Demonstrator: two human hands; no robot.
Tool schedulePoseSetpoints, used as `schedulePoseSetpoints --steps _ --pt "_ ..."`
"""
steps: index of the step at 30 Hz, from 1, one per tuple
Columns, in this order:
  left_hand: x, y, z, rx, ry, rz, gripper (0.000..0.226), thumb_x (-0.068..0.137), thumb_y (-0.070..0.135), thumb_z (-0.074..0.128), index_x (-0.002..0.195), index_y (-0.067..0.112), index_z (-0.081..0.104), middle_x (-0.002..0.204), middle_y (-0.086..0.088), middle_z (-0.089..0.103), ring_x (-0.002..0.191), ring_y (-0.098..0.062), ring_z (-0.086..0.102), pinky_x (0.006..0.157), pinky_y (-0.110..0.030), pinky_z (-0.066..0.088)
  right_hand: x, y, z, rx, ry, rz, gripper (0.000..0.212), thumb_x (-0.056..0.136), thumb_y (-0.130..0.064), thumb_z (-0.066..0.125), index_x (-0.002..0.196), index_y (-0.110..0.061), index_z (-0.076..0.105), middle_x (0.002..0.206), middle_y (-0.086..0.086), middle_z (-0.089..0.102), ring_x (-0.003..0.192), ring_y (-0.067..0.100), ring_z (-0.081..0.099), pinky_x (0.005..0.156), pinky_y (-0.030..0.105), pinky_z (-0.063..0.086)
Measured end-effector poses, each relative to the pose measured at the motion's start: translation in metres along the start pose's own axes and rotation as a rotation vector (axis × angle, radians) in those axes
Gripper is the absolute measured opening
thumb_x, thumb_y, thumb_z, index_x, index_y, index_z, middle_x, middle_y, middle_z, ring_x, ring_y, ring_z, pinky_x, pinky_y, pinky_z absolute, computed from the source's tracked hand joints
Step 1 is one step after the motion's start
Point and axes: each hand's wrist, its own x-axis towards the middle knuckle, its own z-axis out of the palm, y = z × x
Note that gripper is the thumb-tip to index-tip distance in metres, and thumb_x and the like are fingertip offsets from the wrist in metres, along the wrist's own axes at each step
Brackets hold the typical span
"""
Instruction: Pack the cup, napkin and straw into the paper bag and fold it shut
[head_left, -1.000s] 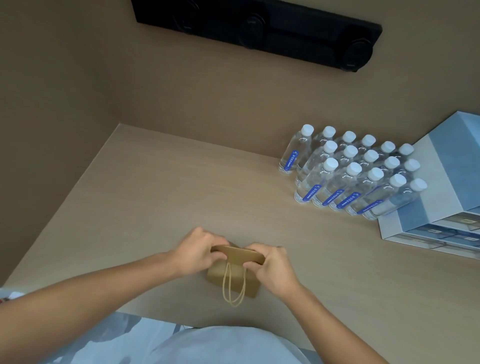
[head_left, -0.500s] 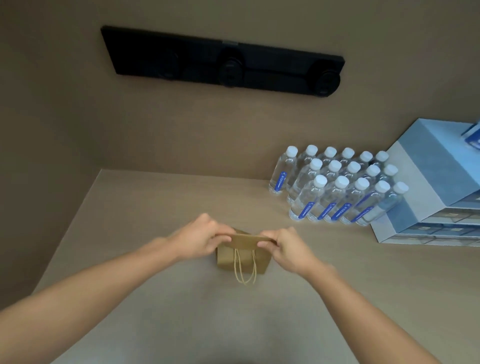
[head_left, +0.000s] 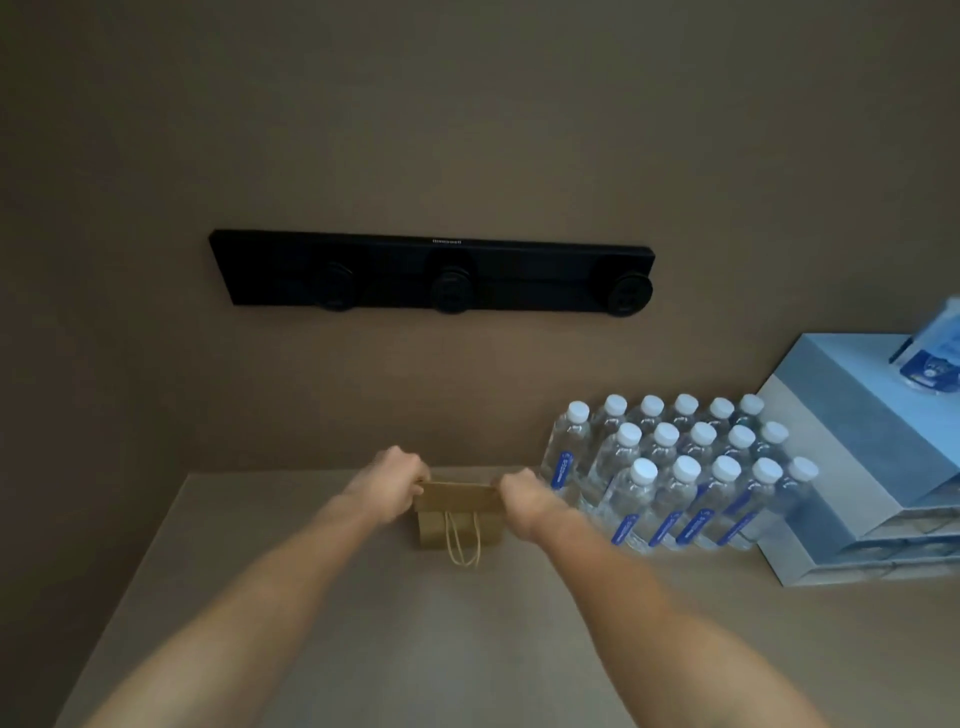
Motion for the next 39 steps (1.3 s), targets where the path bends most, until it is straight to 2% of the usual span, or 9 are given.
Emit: schedulePoseSetpoints --steps 3,8,14,17,21,28,33,36,39 --pt "0.008 -0.005 0.004 -0.048 0.030 -0.121 0.019 0.091 0.009 0.054 0.097 0.013 0.071 0.103 -0.012 0.070 0.093 -0.028 0.065 0.070 -0.024 0.044 0.006 -0.006 0.003 -0.055 0.023 0.030 0.037 0.094 0.004 0.041 0.125 -0.007 0.059 0.123 0.017 0.060 0.112 0.033 0.062 0.093 0.039 0.049" --pt "0.015 0.007 0.010 -0.161 0.012 -0.299 0.031 0.093 0.024 0.048 0.107 0.008 0.071 0.110 -0.018 0.071 0.103 -0.033 0.065 0.079 -0.030 0.047 0.006 -0.006 0.002 -0.196 0.238 0.036 0.033 0.089 0.008 0.046 0.106 -0.006 0.069 0.107 0.016 0.071 0.101 0.036 0.067 0.082 0.043 0.055" --pt "-0.001 0.022 0.010 -0.030 0.096 -0.243 0.021 0.094 0.008 0.045 0.107 0.008 0.061 0.110 -0.019 0.068 0.102 -0.036 0.064 0.079 -0.037 0.050 0.001 -0.008 0.005 -0.193 0.357 -0.038 0.036 0.086 0.012 0.046 0.113 -0.008 0.060 0.108 0.015 0.070 0.101 0.036 0.067 0.081 0.044 0.054" --pt "-0.009 0.035 0.007 0.005 0.073 -0.194 0.037 0.089 -0.001 0.041 0.123 0.014 0.049 0.112 -0.018 0.066 0.105 -0.035 0.064 0.084 -0.042 0.052 -0.003 -0.008 0.010 -0.120 0.376 -0.065 0.045 0.086 0.012 0.041 0.125 -0.010 0.050 0.114 0.015 0.067 0.103 0.037 0.066 0.082 0.045 0.053" --pt "-0.023 0.044 0.008 0.046 -0.012 -0.158 0.060 0.090 0.002 0.043 0.145 0.020 0.028 0.131 -0.018 0.054 0.121 -0.036 0.053 0.099 -0.043 0.047 -0.013 -0.005 0.015 -0.133 0.355 -0.099 0.052 0.082 0.014 0.045 0.129 -0.008 0.045 0.118 0.014 0.063 0.109 0.034 0.063 0.085 0.045 0.052" --pt "-0.047 0.064 -0.005 0.132 -0.049 -0.125 0.041 0.090 0.008 0.045 0.130 0.014 0.046 0.133 -0.019 0.052 0.123 -0.037 0.053 0.101 -0.043 0.045 -0.035 -0.004 0.008 -0.162 0.278 -0.131 0.048 0.088 0.010 0.038 0.132 -0.008 0.045 0.128 0.016 0.058 0.118 0.035 0.057 0.092 0.047 0.049" --pt "-0.051 0.085 -0.027 0.142 -0.094 -0.127 0.040 0.096 0.031 0.045 0.131 0.013 0.048 0.138 -0.020 0.050 0.127 -0.038 0.050 0.104 -0.044 0.044 -0.046 -0.003 -0.022 -0.135 0.166 -0.145 0.043 0.095 -0.003 0.032 0.134 -0.012 0.048 0.136 0.015 0.054 0.125 0.034 0.054 0.099 0.047 0.045" --pt "-0.051 0.099 -0.058 0.141 -0.115 -0.168 0.047 0.097 0.043 0.036 0.130 0.013 0.051 0.138 -0.020 0.051 0.126 -0.039 0.051 0.105 -0.043 0.044 -0.059 0.000 -0.061 -0.128 0.019 -0.138 0.039 0.092 -0.010 0.043 0.130 -0.014 0.055 0.135 0.015 0.057 0.124 0.033 0.056 0.101 0.044 0.046" --pt "-0.046 0.118 -0.104 0.071 -0.078 -0.230 0.058 0.099 0.049 0.029 0.135 0.009 0.050 0.143 -0.019 0.049 0.130 -0.037 0.048 0.108 -0.040 0.040 -0.075 -0.002 -0.121 -0.175 -0.032 -0.110 0.036 0.088 -0.026 0.053 0.119 -0.010 0.064 0.128 0.012 0.064 0.107 0.029 0.064 0.088 0.039 0.050"
